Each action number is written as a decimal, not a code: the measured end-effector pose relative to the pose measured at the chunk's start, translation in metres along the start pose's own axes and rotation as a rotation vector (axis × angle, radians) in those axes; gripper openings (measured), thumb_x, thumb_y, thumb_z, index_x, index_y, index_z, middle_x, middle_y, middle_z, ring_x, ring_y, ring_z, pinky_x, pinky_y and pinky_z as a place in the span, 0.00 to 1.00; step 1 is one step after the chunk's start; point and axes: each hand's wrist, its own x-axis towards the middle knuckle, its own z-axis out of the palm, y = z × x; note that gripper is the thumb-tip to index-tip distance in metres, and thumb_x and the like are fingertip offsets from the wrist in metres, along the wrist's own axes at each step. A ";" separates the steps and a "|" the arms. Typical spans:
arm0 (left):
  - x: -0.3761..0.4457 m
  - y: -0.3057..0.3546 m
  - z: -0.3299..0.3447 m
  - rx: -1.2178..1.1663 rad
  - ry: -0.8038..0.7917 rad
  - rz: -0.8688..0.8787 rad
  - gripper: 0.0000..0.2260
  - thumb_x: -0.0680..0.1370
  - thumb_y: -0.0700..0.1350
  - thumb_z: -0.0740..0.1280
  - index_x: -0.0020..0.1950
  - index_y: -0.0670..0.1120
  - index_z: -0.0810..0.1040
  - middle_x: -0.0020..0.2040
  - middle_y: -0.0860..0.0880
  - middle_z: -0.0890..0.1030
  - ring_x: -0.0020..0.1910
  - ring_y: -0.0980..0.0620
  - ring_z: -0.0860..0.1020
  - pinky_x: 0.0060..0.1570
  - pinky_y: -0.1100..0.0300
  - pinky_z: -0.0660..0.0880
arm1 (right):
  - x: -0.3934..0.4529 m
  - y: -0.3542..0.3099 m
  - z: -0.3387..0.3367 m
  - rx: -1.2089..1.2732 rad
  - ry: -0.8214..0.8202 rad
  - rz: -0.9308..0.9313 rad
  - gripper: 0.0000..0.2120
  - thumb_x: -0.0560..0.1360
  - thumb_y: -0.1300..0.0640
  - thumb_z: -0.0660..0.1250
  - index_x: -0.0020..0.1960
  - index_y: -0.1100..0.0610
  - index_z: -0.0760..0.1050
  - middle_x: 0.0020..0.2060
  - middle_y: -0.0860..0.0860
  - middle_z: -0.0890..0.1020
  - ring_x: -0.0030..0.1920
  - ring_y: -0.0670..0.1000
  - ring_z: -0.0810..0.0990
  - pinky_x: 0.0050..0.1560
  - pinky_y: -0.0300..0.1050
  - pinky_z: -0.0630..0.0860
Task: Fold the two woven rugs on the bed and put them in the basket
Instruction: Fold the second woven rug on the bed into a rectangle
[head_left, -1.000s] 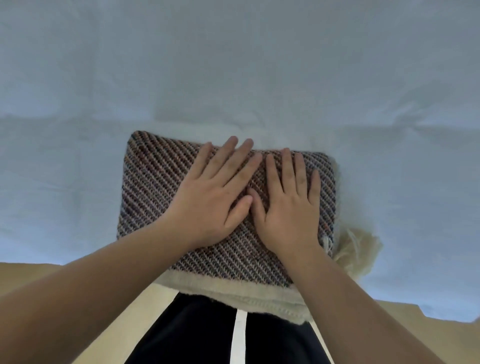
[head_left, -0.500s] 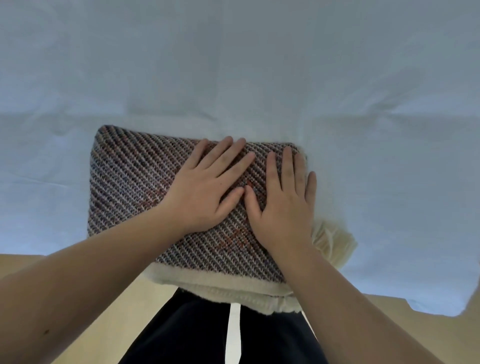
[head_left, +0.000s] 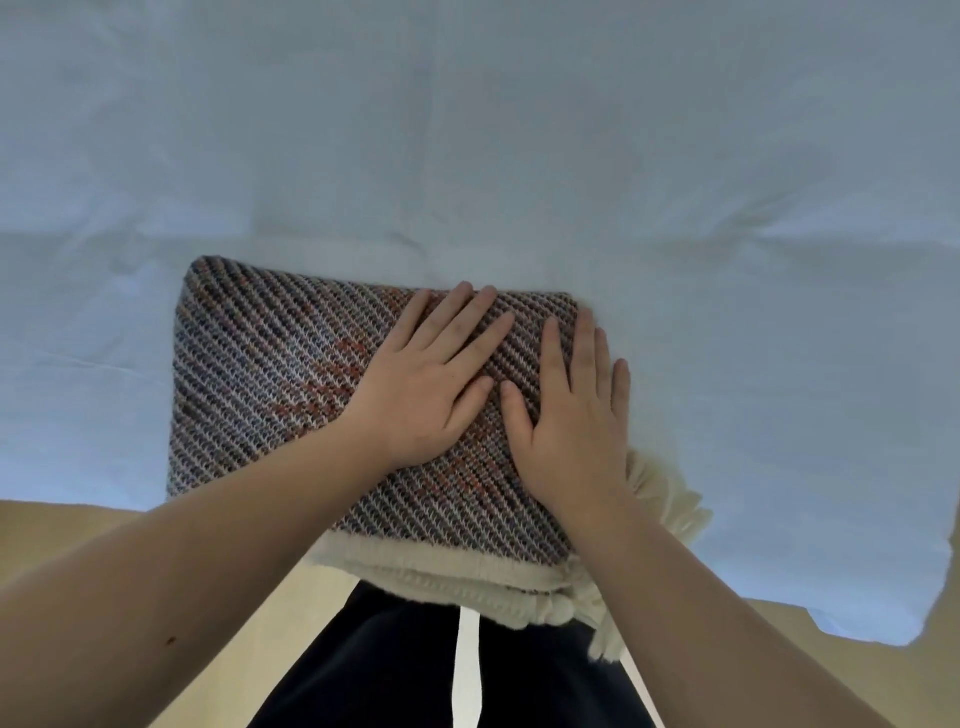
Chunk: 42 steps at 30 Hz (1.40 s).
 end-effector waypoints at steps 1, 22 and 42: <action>-0.007 -0.003 0.000 -0.001 0.004 -0.008 0.28 0.83 0.56 0.53 0.81 0.47 0.57 0.81 0.44 0.56 0.80 0.45 0.52 0.78 0.43 0.48 | -0.001 0.000 -0.001 0.029 0.001 0.004 0.33 0.81 0.39 0.50 0.81 0.54 0.51 0.80 0.59 0.49 0.79 0.60 0.52 0.77 0.59 0.49; -0.031 -0.003 -0.006 -0.107 0.143 -0.045 0.27 0.81 0.56 0.61 0.76 0.43 0.69 0.77 0.40 0.66 0.77 0.40 0.62 0.75 0.41 0.58 | -0.010 -0.030 -0.048 0.725 0.047 0.492 0.44 0.70 0.42 0.75 0.78 0.45 0.56 0.67 0.42 0.71 0.64 0.43 0.73 0.68 0.47 0.69; -0.101 -0.005 -0.100 -1.825 0.044 -0.787 0.18 0.76 0.50 0.71 0.63 0.45 0.79 0.54 0.44 0.85 0.54 0.45 0.84 0.52 0.53 0.81 | -0.035 -0.129 -0.095 0.845 -0.765 0.003 0.16 0.77 0.57 0.64 0.57 0.36 0.75 0.48 0.40 0.82 0.47 0.39 0.81 0.48 0.37 0.76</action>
